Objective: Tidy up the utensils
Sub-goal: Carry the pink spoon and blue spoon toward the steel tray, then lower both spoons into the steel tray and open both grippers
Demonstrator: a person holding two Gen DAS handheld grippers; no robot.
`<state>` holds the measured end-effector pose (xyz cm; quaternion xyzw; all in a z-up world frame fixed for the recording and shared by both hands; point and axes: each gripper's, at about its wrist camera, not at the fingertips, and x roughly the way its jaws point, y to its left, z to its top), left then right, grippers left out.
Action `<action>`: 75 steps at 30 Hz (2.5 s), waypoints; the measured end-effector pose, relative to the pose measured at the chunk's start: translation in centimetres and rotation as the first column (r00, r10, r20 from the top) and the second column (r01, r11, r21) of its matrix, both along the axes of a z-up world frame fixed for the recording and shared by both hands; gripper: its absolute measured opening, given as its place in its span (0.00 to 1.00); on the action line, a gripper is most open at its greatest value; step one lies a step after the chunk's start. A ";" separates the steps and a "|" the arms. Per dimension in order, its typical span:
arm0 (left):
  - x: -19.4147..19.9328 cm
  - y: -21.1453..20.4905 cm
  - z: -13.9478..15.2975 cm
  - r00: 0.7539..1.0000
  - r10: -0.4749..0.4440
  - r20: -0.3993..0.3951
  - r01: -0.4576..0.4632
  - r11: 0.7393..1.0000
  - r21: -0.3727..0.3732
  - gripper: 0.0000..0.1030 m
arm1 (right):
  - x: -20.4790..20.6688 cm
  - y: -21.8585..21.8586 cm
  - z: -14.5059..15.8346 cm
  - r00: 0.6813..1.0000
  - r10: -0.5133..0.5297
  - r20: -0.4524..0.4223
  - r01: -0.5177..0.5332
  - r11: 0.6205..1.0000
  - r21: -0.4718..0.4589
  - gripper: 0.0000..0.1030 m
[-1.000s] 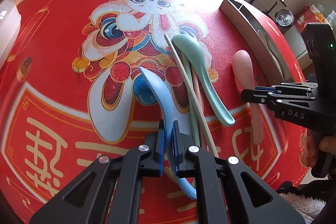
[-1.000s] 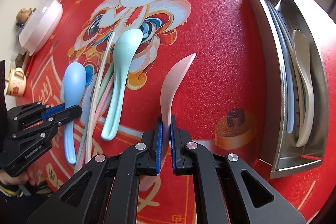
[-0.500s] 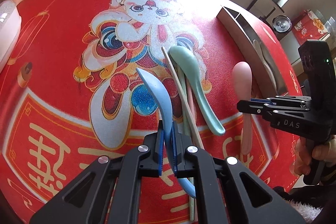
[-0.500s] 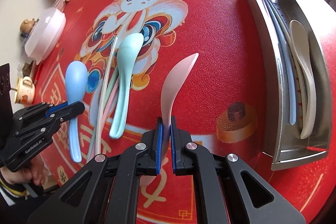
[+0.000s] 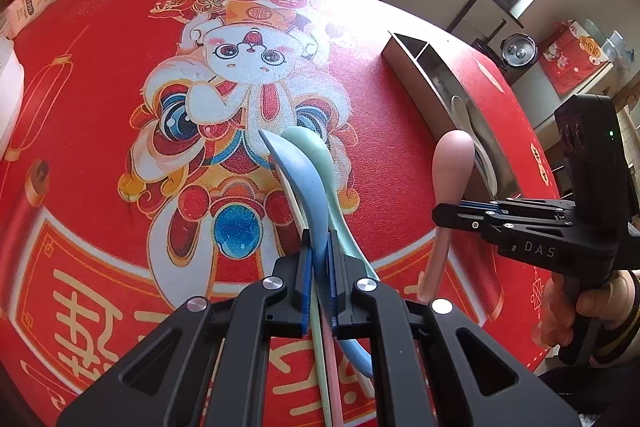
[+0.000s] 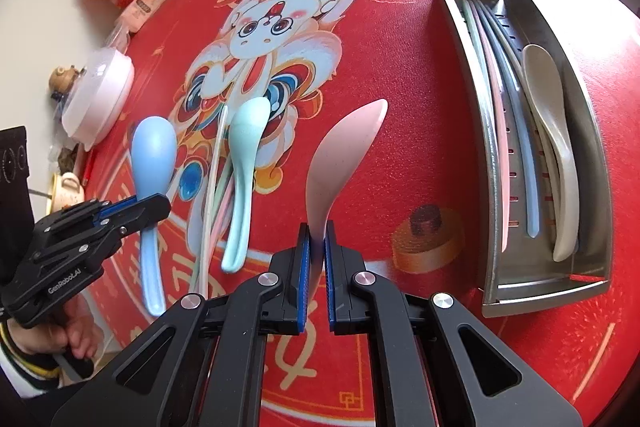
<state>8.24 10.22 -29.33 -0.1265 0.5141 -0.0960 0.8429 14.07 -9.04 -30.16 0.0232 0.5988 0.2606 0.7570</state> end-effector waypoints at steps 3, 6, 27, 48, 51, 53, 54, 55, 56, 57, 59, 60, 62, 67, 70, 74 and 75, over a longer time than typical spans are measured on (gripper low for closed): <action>0.0 -0.1 0.1 1.000 0.001 0.002 -0.001 1.000 -0.006 0.06 | 0.1 -0.5 0.3 1.000 -0.013 0.003 0.013 1.000 0.007 0.06; 0.2 -0.1 0.2 1.000 -0.003 0.006 0.003 1.000 -0.007 0.06 | 0.1 -0.8 0.7 1.000 -0.023 0.013 0.023 1.000 0.008 0.06; 5.2 -5.7 3.1 0.990 -0.093 0.104 0.100 0.993 -0.065 0.06 | 6.0 -8.6 5.9 0.989 -0.043 0.145 0.066 0.986 -0.154 0.06; 7.9 -9.6 2.8 0.988 -0.137 0.075 0.143 0.987 -0.071 0.06 | 10.0 -9.0 0.7 0.999 -0.025 0.025 0.032 0.946 -0.323 0.08; 8.4 -10.1 2.6 0.988 -0.144 0.062 0.148 0.986 -0.070 0.06 | 9.7 -9.7 1.4 0.998 -0.064 0.027 0.069 0.958 -0.279 0.11; 8.8 -10.7 2.5 0.987 -0.153 0.053 0.157 0.985 -0.066 0.06 | 9.3 -10.3 2.1 0.995 -0.087 0.043 0.095 0.960 -0.264 0.40; 9.0 -11.1 2.4 0.986 -0.159 0.048 0.162 0.985 -0.065 0.06 | 9.0 -10.8 2.6 0.993 -0.105 0.059 0.116 0.962 -0.247 0.71; 9.3 -11.5 2.3 0.985 -0.166 0.041 0.169 0.984 -0.065 0.06 | 8.6 -11.3 3.3 0.989 -0.124 0.085 0.141 0.964 -0.225 0.72; 9.6 -12.1 2.3 0.984 -0.175 0.036 0.177 0.982 -0.063 0.06 | 8.4 -11.8 3.7 0.985 -0.137 0.102 0.156 0.965 -0.211 0.72; 10.0 -12.7 2.2 0.982 -0.184 0.031 0.186 0.981 -0.058 0.06 | 8.2 -12.2 4.0 0.984 -0.145 0.107 0.165 0.964 -0.207 0.72; 10.8 -14.2 2.0 0.979 -0.204 0.021 0.205 0.978 -0.049 0.06 | 8.0 -13.1 4.5 0.979 -0.168 0.112 0.188 0.961 -0.201 0.72; 11.2 -14.9 1.9 0.977 -0.213 0.015 0.214 0.976 -0.047 0.06 | 7.9 -13.6 4.7 0.977 -0.181 0.114 0.200 0.960 -0.193 0.72; 12.2 -16.5 1.5 0.973 -0.230 -0.002 0.229 0.973 -0.035 0.06 | 7.7 -14.6 4.9 0.972 -0.202 0.117 0.221 0.956 -0.193 0.72; 14.2 -19.9 0.2 0.962 -0.269 -0.040 0.269 0.963 -0.012 0.09 | 7.2 -16.6 4.8 0.965 -0.240 0.109 0.257 0.948 -0.189 0.72; 14.8 -20.2 0.5 0.964 -0.263 -0.026 0.263 0.965 0.004 0.35 | 6.9 -17.4 4.6 0.961 -0.258 0.098 0.272 0.945 -0.181 0.72; 14.2 -18.1 2.1 0.975 -0.224 0.017 0.224 0.975 -0.003 0.48 | 6.3 -17.2 5.0 0.961 -0.256 0.108 0.271 0.949 -0.159 0.72; 14.0 -17.3 2.5 0.977 -0.210 0.029 0.210 0.978 -0.001 0.59 | 6.2 -16.9 5.0 0.961 -0.255 0.108 0.270 0.951 -0.153 0.72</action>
